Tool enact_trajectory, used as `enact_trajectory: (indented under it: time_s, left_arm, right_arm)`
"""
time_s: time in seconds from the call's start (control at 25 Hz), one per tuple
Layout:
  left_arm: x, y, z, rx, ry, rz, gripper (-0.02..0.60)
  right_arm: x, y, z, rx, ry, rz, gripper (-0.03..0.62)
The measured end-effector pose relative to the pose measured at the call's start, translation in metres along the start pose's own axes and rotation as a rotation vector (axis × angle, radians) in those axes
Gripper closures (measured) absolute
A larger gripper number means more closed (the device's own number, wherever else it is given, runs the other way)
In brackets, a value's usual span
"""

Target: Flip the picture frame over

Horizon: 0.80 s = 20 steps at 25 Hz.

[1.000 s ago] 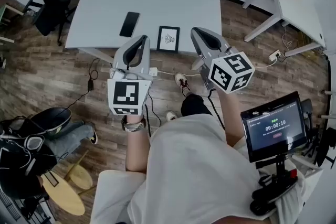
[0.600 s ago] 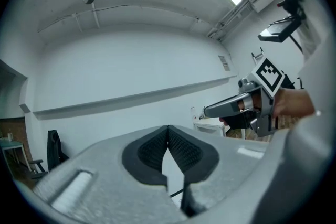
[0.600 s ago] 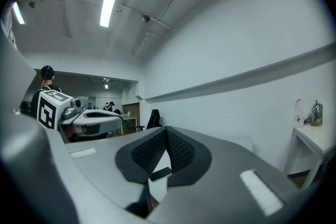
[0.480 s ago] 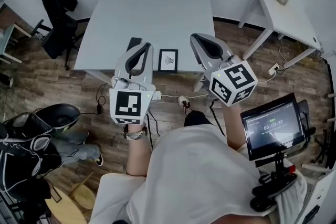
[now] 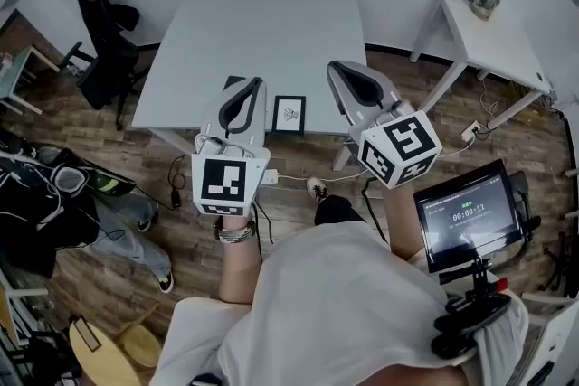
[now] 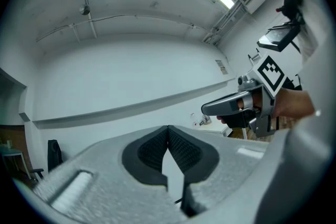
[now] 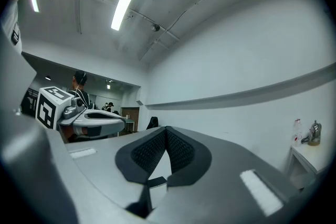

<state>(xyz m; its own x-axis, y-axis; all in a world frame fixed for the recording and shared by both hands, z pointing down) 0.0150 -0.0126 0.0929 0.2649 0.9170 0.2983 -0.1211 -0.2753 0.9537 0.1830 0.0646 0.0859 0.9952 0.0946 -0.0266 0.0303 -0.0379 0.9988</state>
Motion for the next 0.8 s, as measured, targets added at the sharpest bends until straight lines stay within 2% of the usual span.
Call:
enact_trajectory:
  time_s: [0.24,0.56,0.8]
  left_arm:
    - [-0.003,0.009,0.005,-0.012,-0.016,-0.012,0.578]
    - [0.008,0.024,0.011,-0.042,0.028,-0.045,0.578]
    - [0.006,0.027,0.010,-0.050,0.011,-0.048,0.578]
  right_arm:
    - [0.005,0.000,0.000,0.002,0.008,-0.003,0.591]
    - [0.005,0.013,-0.004,-0.039,0.014,0.002,0.592]
    - [0.004,0.013,-0.002,-0.036,-0.005,-0.008,0.592]
Point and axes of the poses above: the fingertips, and each gripper's own axes: z forward along the fingers, x to its right, y out of its underside, the point moved 7 cm from there along -z, backward along the fingers, and after that the axes turned 12 degrees about y, right-handed, at the moved point
